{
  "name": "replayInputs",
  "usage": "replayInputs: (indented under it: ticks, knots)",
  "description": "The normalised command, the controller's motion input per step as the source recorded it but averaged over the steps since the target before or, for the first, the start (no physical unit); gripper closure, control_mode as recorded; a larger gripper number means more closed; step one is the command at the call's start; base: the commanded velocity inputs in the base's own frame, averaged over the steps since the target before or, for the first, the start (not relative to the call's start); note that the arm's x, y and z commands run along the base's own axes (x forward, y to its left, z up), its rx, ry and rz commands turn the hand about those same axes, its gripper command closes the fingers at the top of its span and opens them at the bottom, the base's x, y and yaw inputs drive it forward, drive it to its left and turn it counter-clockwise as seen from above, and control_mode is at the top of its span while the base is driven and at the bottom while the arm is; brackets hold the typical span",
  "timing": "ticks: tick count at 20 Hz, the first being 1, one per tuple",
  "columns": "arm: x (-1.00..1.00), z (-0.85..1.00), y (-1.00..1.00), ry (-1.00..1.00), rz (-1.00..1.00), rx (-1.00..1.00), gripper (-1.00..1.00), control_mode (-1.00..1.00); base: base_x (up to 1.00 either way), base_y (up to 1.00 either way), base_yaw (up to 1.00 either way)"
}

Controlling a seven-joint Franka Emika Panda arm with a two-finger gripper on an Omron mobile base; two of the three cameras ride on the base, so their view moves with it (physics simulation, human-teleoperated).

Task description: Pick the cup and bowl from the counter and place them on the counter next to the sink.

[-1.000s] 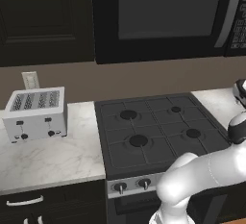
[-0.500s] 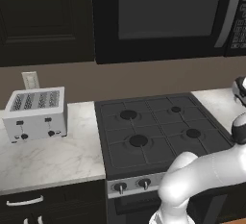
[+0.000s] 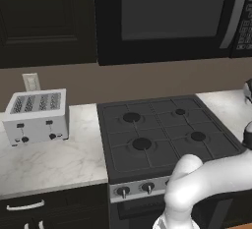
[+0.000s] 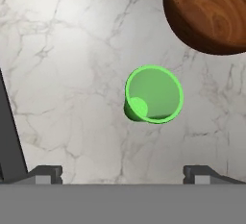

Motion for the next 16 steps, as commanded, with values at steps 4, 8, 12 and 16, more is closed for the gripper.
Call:
replayInputs:
  ticks: [4, 8, 12, 16]
  knots:
    - [0.07, 0.0, -0.14, 0.0, -0.04, 0.02, -1.0, -1.0, 0.0, 0.0, 0.0]
    - [0.18, 0.0, -0.06, 0.0, -0.04, 0.02, -1.0, -1.0, 0.0, 0.0, 0.0]
    - [0.32, -0.02, 0.0, 0.0, -0.05, 0.02, -1.0, -1.0, 0.0, 0.0, 0.0]
    - [0.35, -0.13, 0.0, 0.0, -0.05, 0.02, -1.0, -1.0, 0.0, 0.0, 0.0]
